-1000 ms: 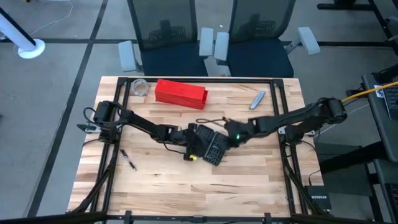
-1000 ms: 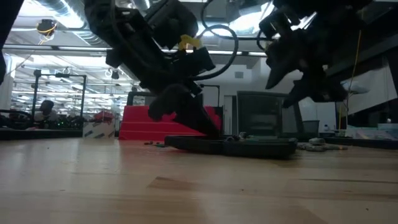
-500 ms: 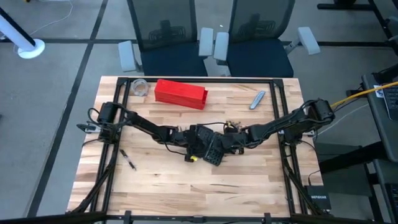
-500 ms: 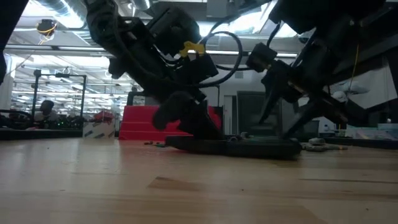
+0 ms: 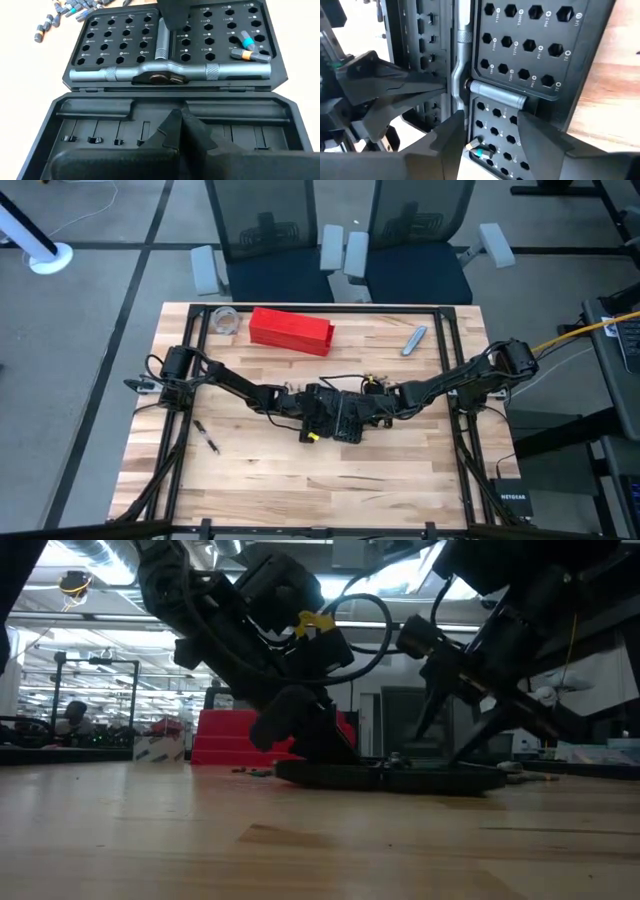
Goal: Prefit tool cases
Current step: Remove the screwdriver from the tool case
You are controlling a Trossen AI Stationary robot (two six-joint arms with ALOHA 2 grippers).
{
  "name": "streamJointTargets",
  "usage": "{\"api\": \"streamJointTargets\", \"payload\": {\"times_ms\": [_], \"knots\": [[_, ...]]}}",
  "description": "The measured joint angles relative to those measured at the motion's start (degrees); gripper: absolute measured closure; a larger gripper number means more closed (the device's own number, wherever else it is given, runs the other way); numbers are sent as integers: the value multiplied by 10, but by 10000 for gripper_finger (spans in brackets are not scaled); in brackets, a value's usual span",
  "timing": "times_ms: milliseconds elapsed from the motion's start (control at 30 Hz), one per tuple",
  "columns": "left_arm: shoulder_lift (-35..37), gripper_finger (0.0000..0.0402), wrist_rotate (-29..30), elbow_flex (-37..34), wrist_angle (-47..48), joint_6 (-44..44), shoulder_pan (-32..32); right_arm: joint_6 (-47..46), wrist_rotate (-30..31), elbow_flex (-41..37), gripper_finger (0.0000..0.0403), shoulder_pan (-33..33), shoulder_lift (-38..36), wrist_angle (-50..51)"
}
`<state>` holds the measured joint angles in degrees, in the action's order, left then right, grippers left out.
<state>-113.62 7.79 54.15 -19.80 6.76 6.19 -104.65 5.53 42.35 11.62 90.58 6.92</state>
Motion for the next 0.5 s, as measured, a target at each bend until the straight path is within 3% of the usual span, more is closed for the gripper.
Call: {"api": "streamJointTargets", "payload": {"times_ms": [233, 500], "knots": [[0, 401, -2, 0, 5, -3, -2, 38, 0, 30, 221, 0, -5, 25], [0, 401, -2, 0, 9, -3, -3, 76, 15, 101, 221, 0, -5, 214]]}}
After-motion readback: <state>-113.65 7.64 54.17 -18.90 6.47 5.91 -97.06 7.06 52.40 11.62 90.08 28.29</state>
